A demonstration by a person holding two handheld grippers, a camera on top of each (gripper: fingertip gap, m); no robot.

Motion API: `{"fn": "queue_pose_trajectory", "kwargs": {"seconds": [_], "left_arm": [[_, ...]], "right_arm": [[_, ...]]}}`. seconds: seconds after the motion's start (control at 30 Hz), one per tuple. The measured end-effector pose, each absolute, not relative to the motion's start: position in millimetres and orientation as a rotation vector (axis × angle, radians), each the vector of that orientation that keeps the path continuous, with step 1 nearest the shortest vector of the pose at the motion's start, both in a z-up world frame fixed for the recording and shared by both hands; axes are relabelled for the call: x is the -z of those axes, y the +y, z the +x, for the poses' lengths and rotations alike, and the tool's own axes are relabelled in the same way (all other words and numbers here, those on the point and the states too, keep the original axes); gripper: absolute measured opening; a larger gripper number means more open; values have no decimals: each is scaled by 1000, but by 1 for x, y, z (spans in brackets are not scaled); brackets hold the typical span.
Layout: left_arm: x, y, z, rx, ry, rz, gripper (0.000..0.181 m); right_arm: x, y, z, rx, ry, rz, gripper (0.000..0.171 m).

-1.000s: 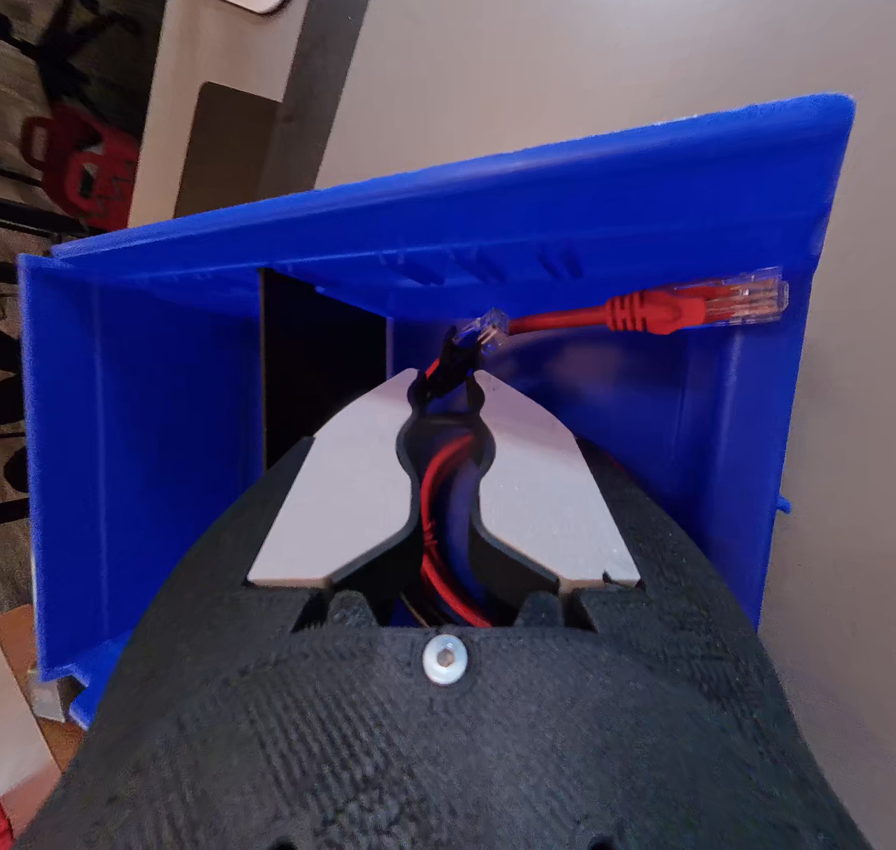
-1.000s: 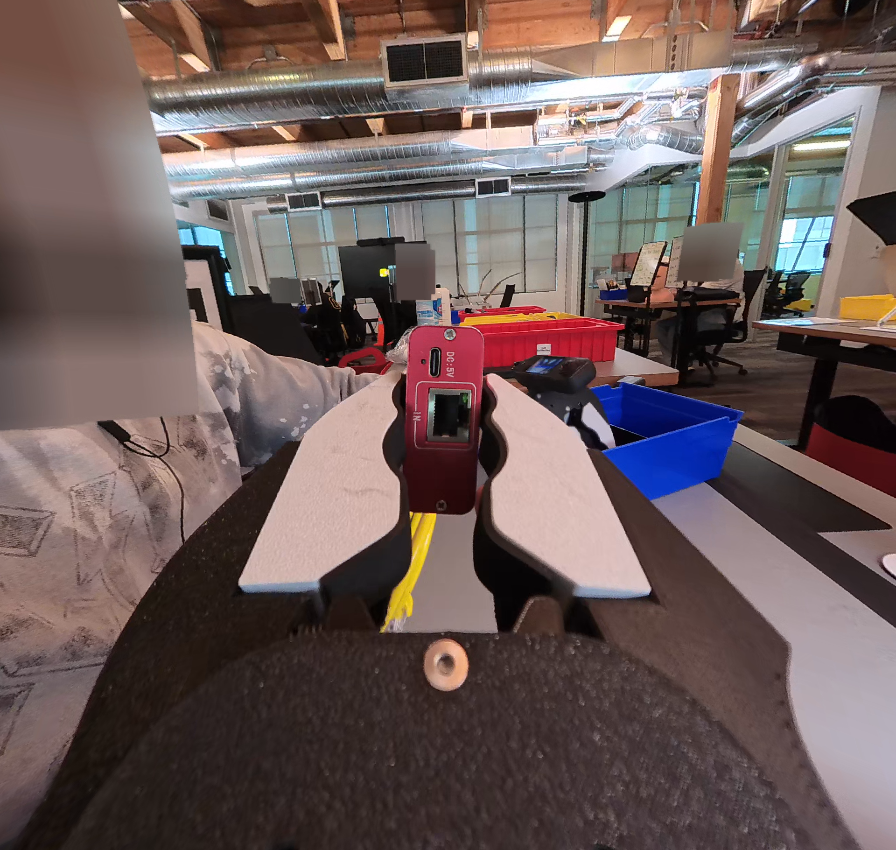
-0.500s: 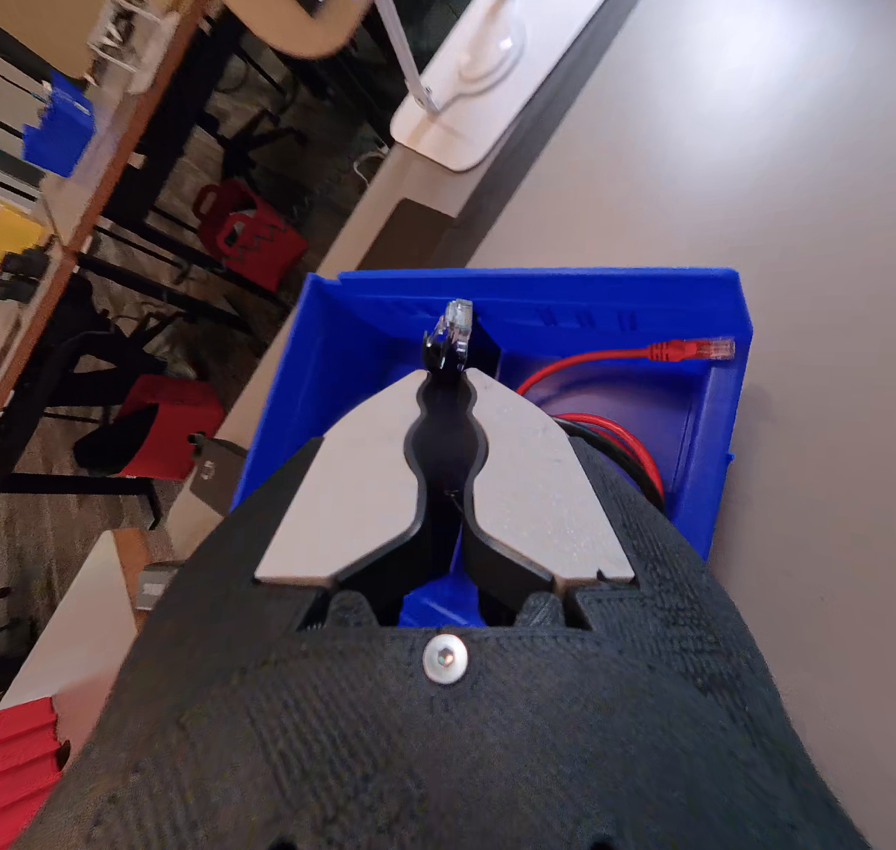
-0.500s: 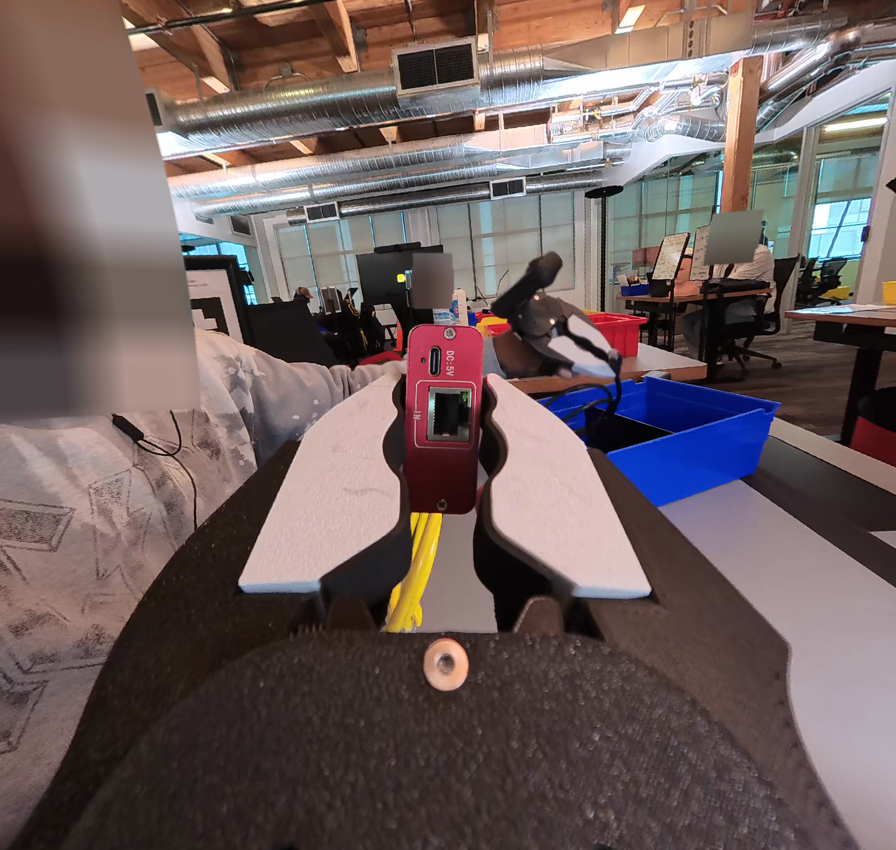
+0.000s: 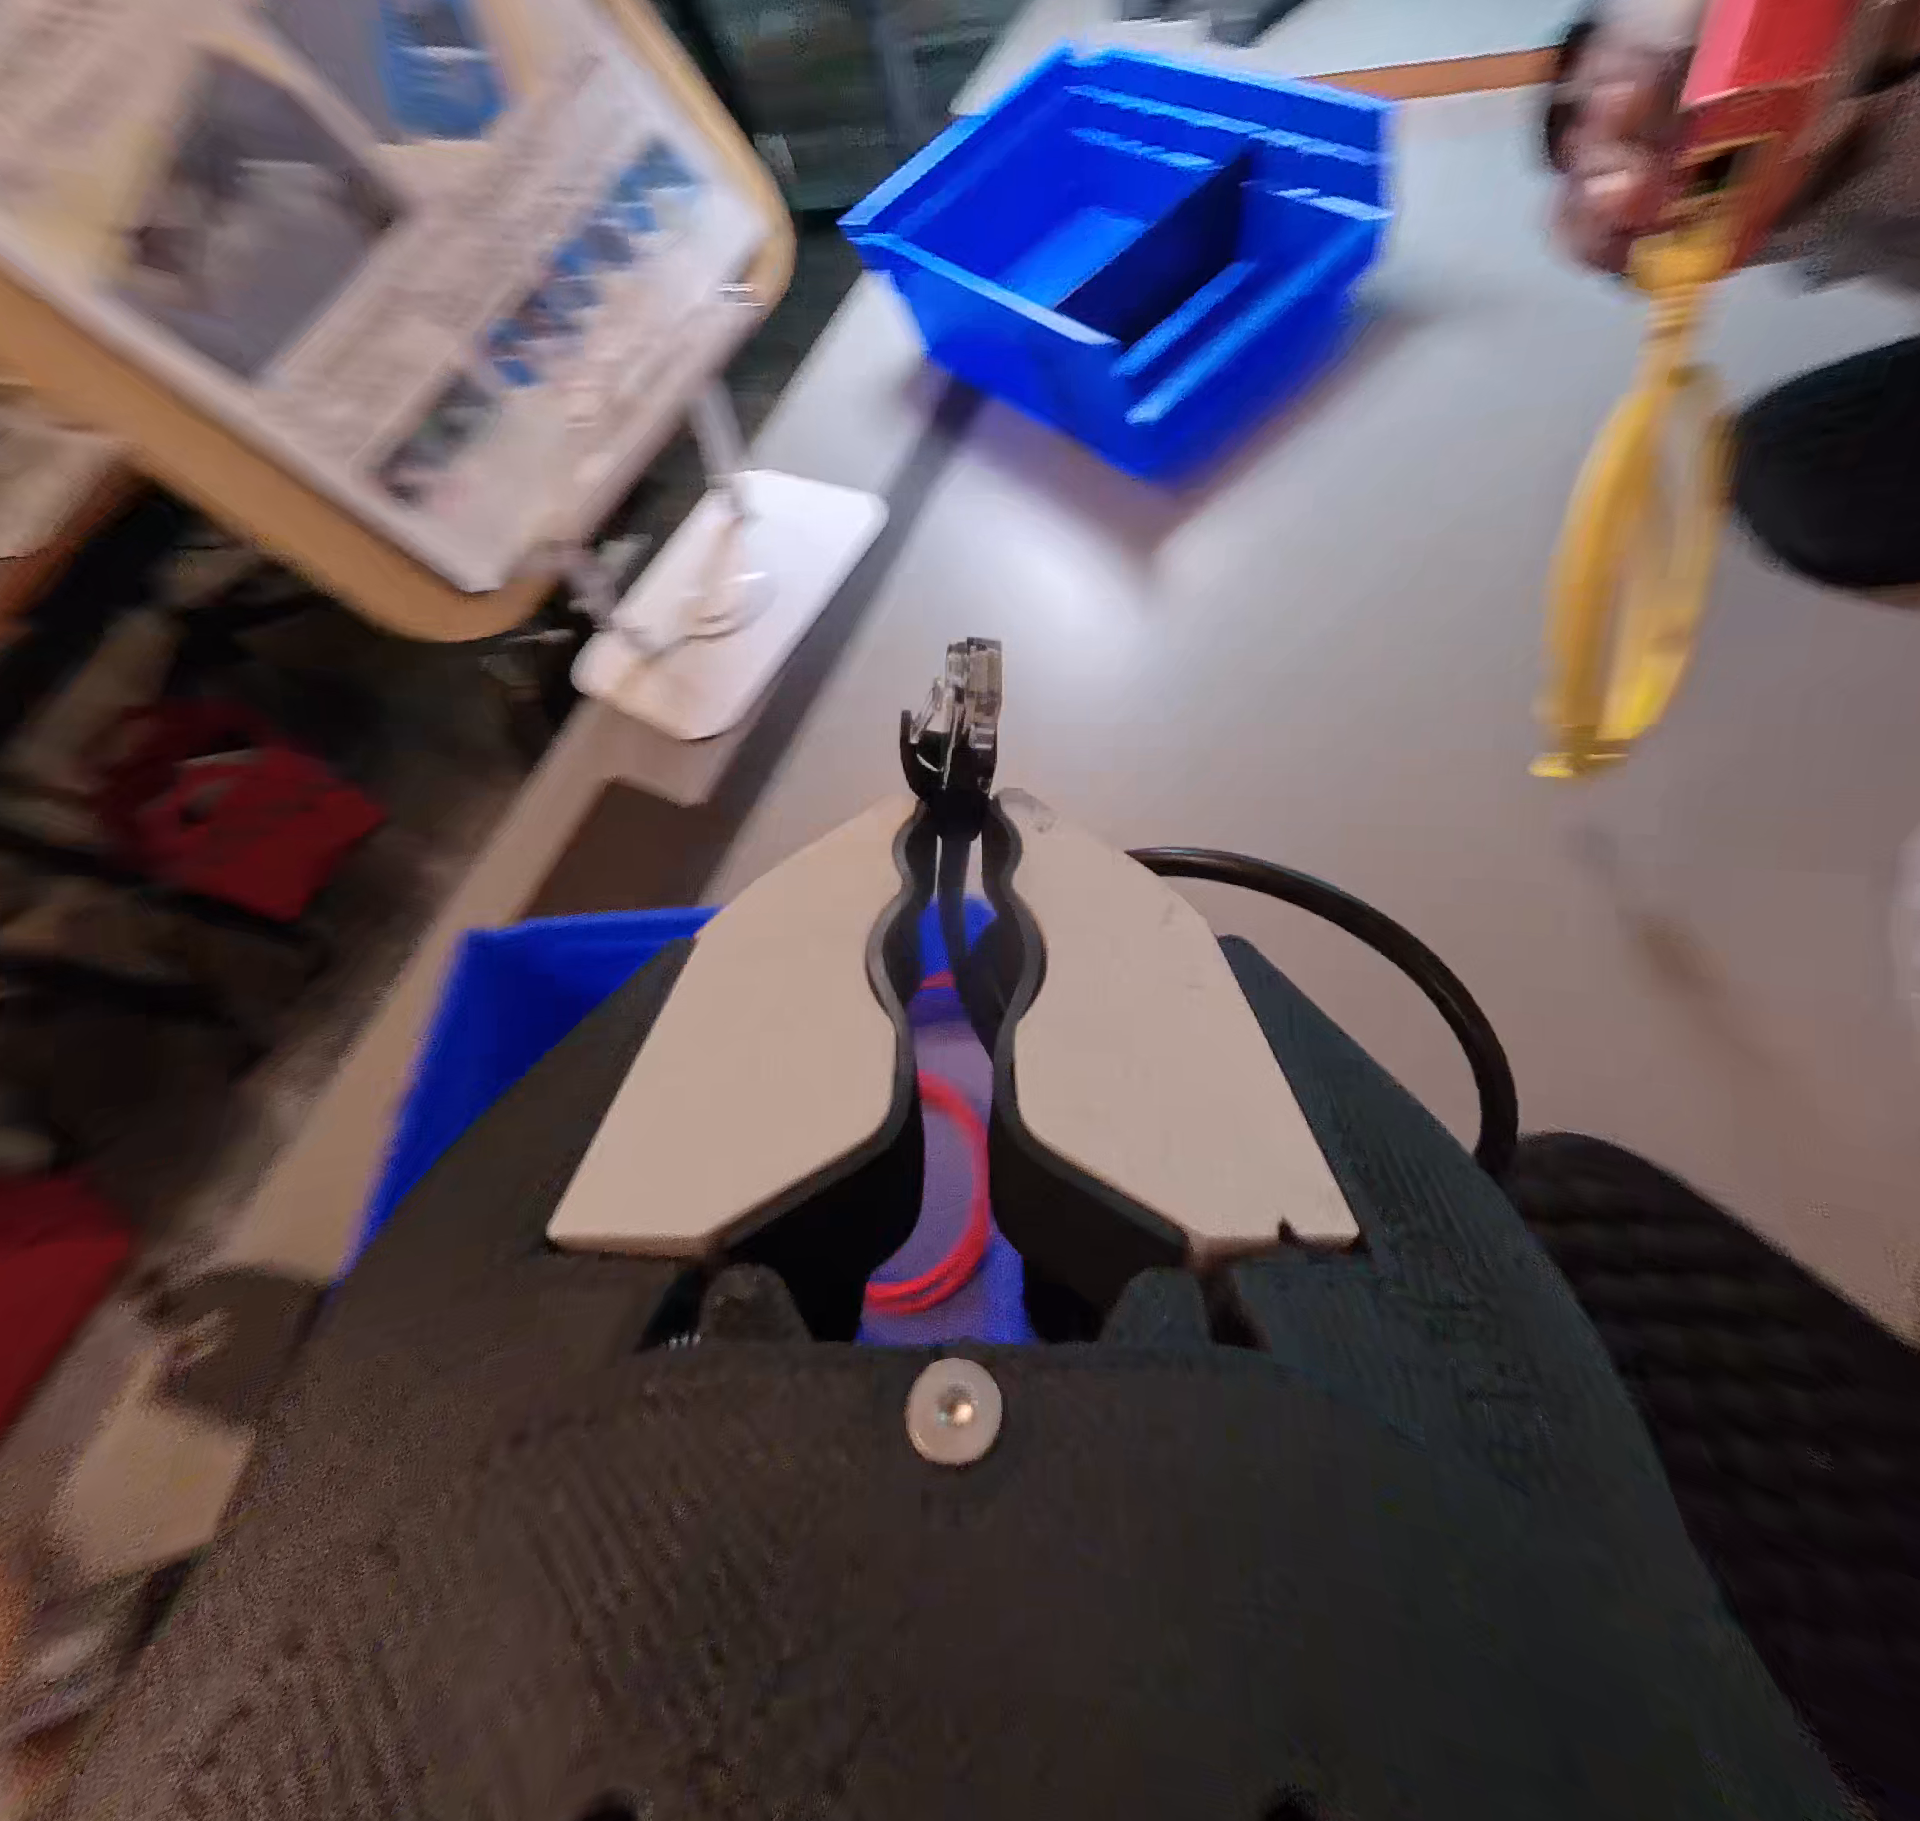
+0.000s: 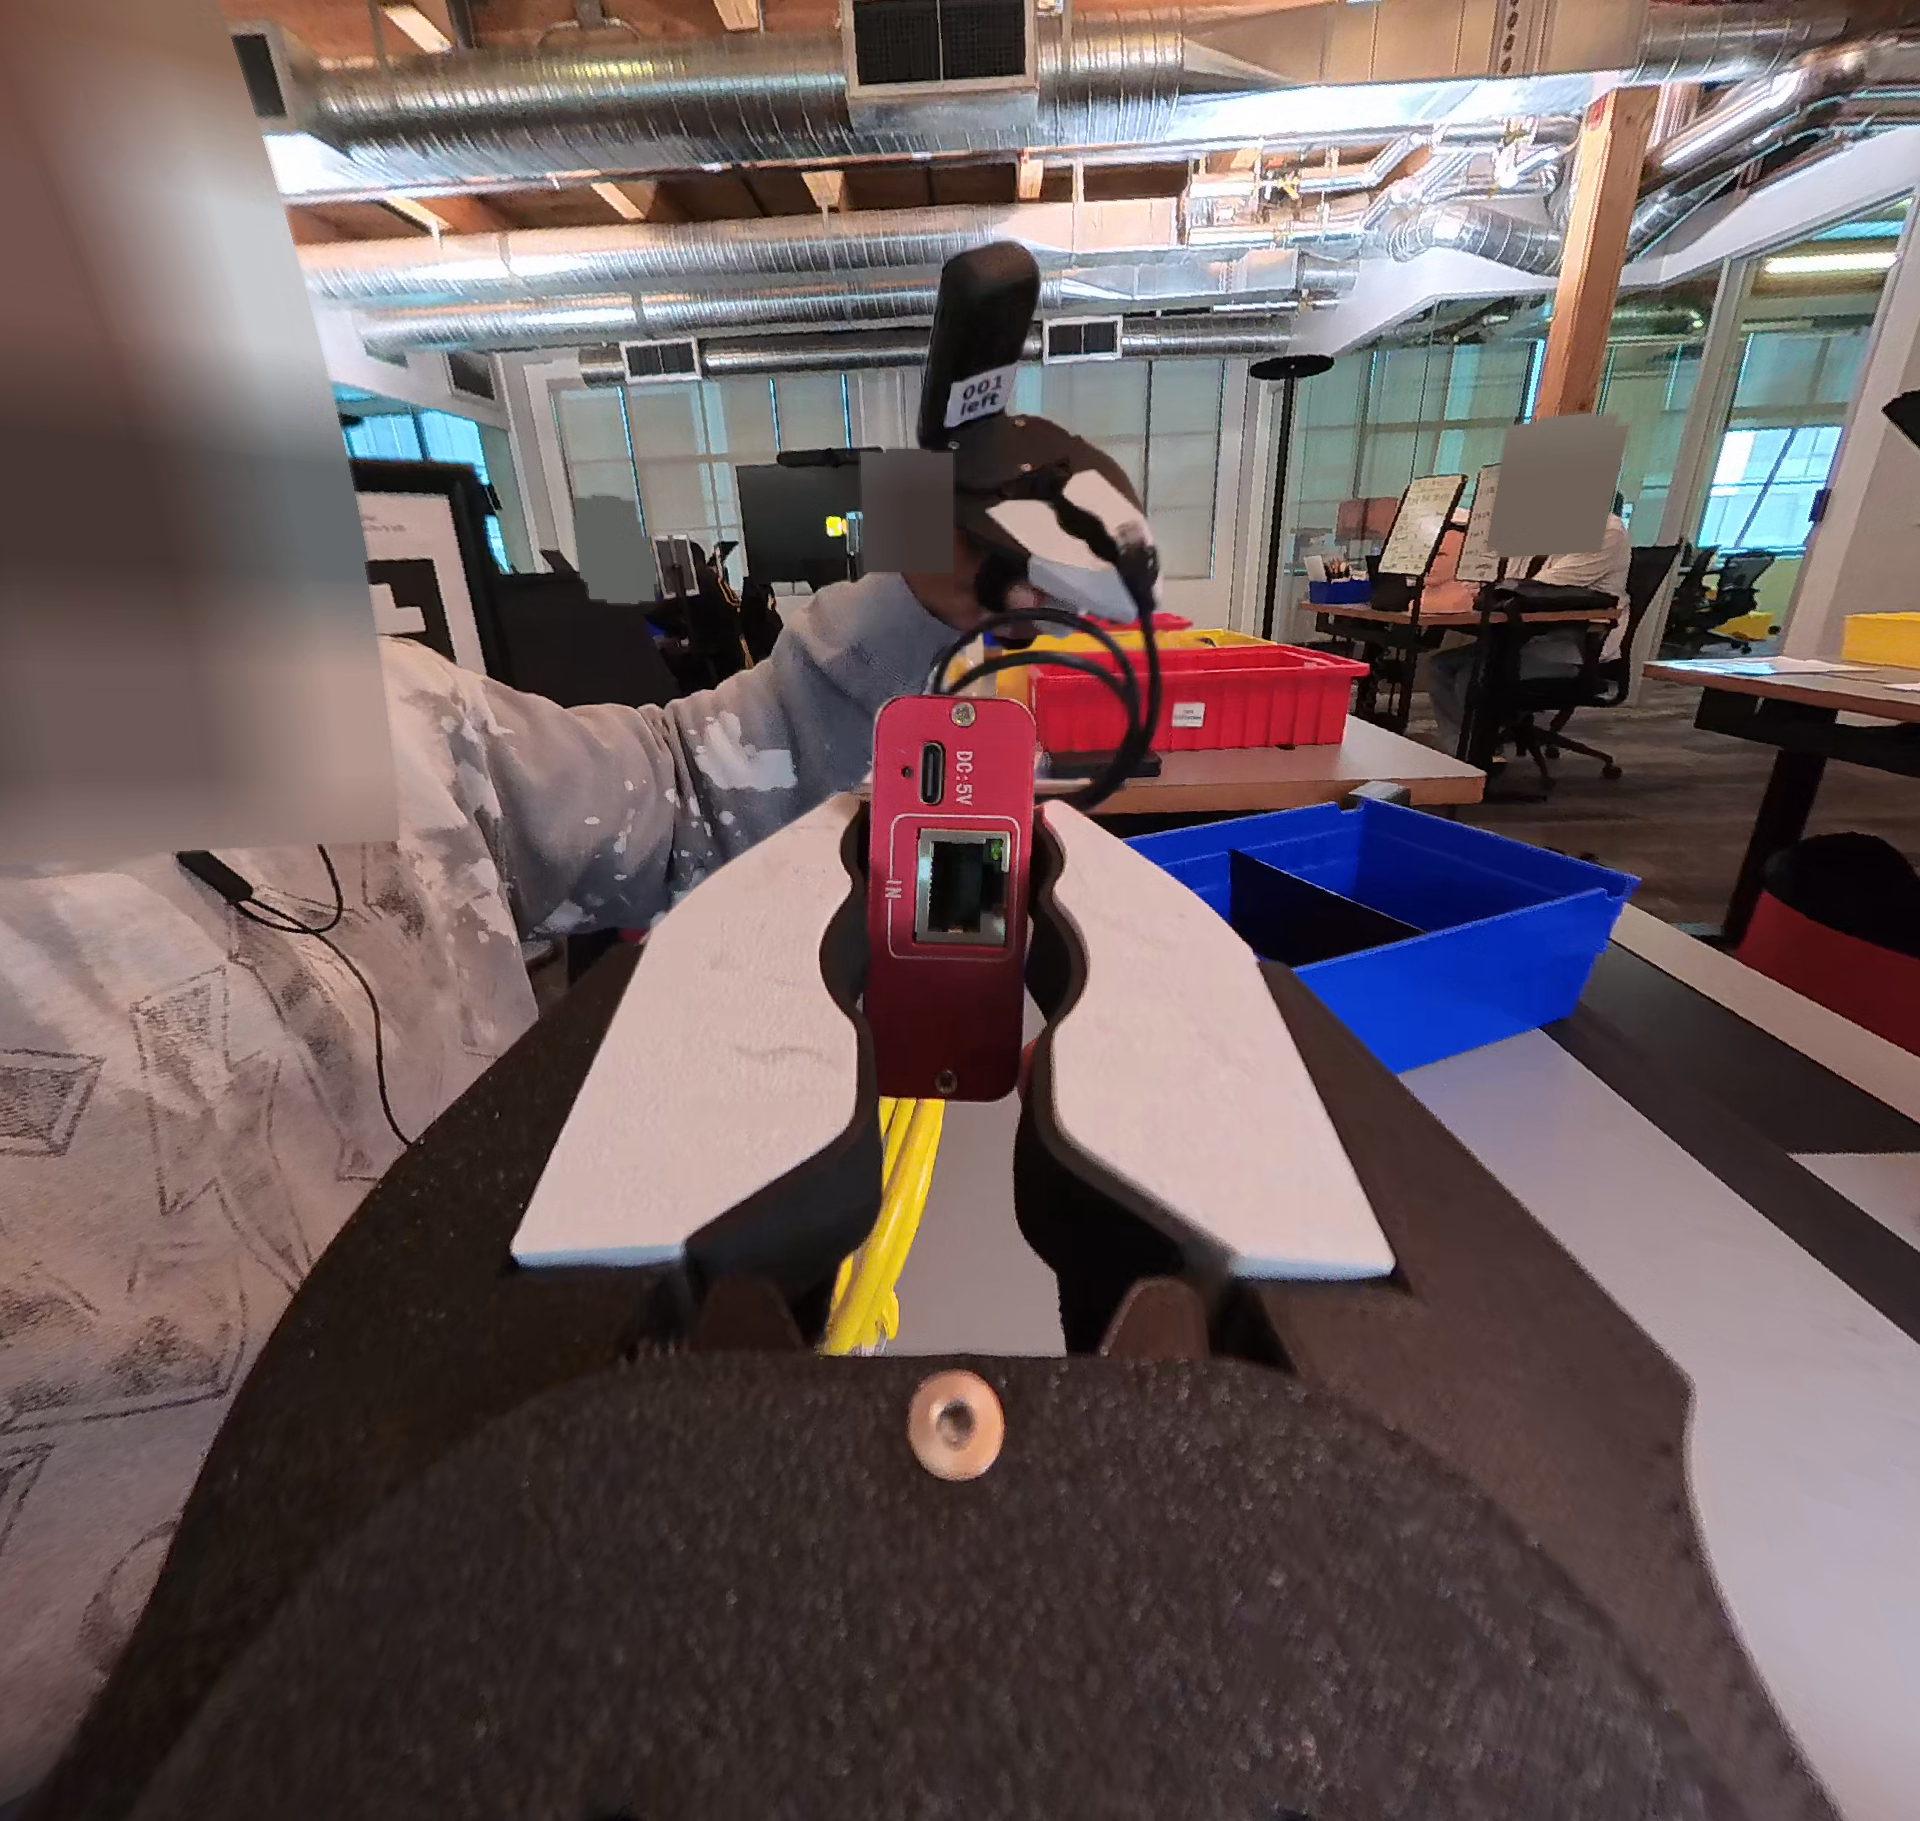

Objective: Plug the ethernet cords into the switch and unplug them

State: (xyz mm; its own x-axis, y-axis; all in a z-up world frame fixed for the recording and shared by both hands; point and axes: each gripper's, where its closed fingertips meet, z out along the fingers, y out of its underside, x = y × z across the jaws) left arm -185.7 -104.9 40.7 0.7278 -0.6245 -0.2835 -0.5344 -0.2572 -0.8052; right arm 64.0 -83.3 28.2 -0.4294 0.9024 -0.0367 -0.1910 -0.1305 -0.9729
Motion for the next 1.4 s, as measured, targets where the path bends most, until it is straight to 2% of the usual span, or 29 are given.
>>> {"fn": "queue_pose_trajectory", "kwargs": {"seconds": [0.23,0.4,0.83,1.2,1.4], "left_arm": [[57,-128,-61,635,1171,-2093,9],[87,-137,-13,769,1324,-2179,9],[87,-127,2,697,1407,-2349,9],[64,-128,0,785,1324,-2275,9],[74,-131,0,706,1383,-2353,9]], "right_arm": [[-14,-94,48,-1575,-1475,-980,26],[2,-97,37,-1542,-1588,-1080,26],[23,-104,22,-1422,-1831,-1199,26],[7,-105,24,-1367,-1847,-1206,26],[12,-109,21,-1372,-1882,-1236,26]]}}
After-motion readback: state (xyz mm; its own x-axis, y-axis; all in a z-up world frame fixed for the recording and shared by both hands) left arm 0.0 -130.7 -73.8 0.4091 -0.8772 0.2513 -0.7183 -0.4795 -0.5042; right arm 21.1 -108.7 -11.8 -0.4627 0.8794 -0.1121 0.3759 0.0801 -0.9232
